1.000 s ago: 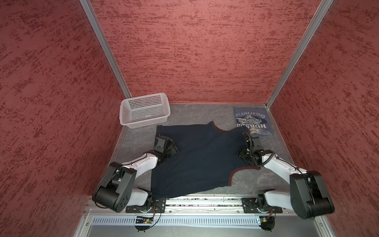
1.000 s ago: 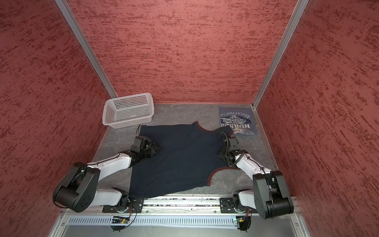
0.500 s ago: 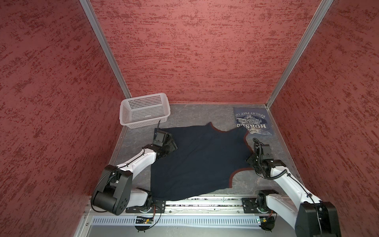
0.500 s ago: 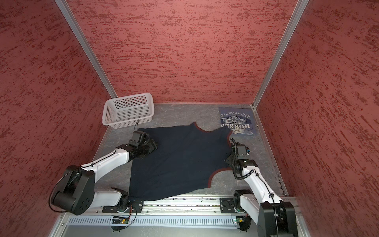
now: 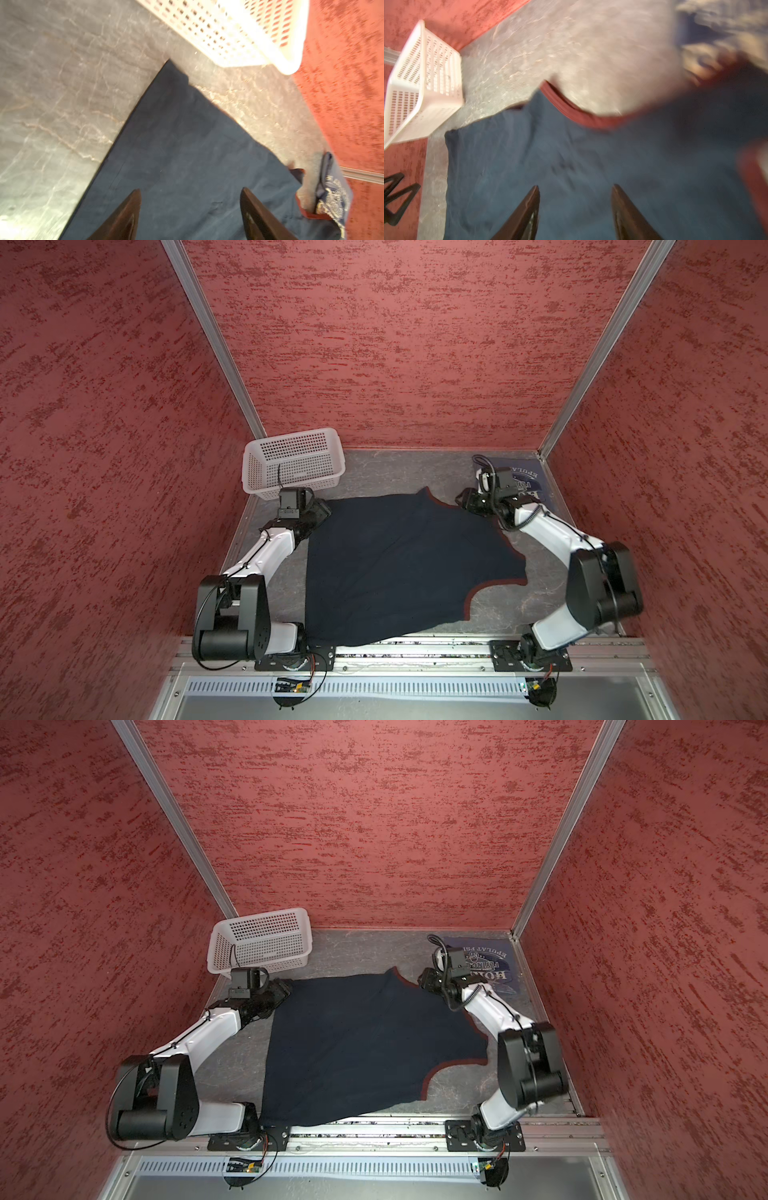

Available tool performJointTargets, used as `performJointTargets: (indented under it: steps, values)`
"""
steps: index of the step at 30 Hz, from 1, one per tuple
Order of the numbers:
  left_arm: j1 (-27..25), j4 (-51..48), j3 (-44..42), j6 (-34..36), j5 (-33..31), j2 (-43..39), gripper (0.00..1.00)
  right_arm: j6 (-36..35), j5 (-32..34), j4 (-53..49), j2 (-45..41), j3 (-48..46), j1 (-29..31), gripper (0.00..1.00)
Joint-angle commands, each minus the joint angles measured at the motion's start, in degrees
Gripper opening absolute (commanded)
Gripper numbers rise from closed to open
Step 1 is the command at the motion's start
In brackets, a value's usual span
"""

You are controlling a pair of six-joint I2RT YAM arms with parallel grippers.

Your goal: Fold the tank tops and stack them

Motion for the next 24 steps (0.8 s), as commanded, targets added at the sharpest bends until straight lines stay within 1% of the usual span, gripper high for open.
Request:
performJointTargets:
  steps: [1, 3, 6, 10, 12, 17, 20, 22, 24]
  values:
    - [1.44, 3.41, -0.14, 0.84, 3.08, -0.19, 0.75, -4.16, -3.31, 1.52, 9.35, 8.45, 0.44, 0.56]
    - [2.12, 3.98, -0.37, 0.99, 3.78, 0.08, 0.75, -5.03, -4.82, 0.23, 15.59, 15.29, 0.79, 0.56]
    - [3.10, 4.80, -0.63, 1.28, 4.85, 0.87, 0.75, -6.47, -5.38, -3.53, 23.25, 24.66, 1.45, 0.56]
    - [4.17, 5.35, -0.77, 1.54, 5.68, 1.75, 0.75, -7.31, -6.83, -6.91, 30.58, 33.43, 2.33, 0.56]
    - [4.52, 5.44, -0.78, 1.73, 5.92, 1.92, 0.75, -7.82, -6.34, -8.38, 33.01, 36.65, 2.70, 0.55]
    - [5.23, 5.44, -0.89, 2.07, 6.15, 2.27, 0.75, -9.01, -7.54, -12.40, 38.81, 42.88, 3.94, 0.53]
    - [5.87, 5.54, -0.90, 2.08, 6.10, 2.67, 0.75, -9.11, -6.92, -13.27, 39.92, 43.15, 4.79, 0.51]
    - [6.22, 5.60, -0.73, 2.08, 6.32, 3.19, 0.75, -9.30, -6.40, -13.35, 40.29, 42.85, 5.12, 0.48]
    - [6.30, 5.59, -0.31, 2.11, 6.59, 4.05, 0.75, -9.45, -6.07, -12.97, 40.60, 42.53, 5.24, 0.41]
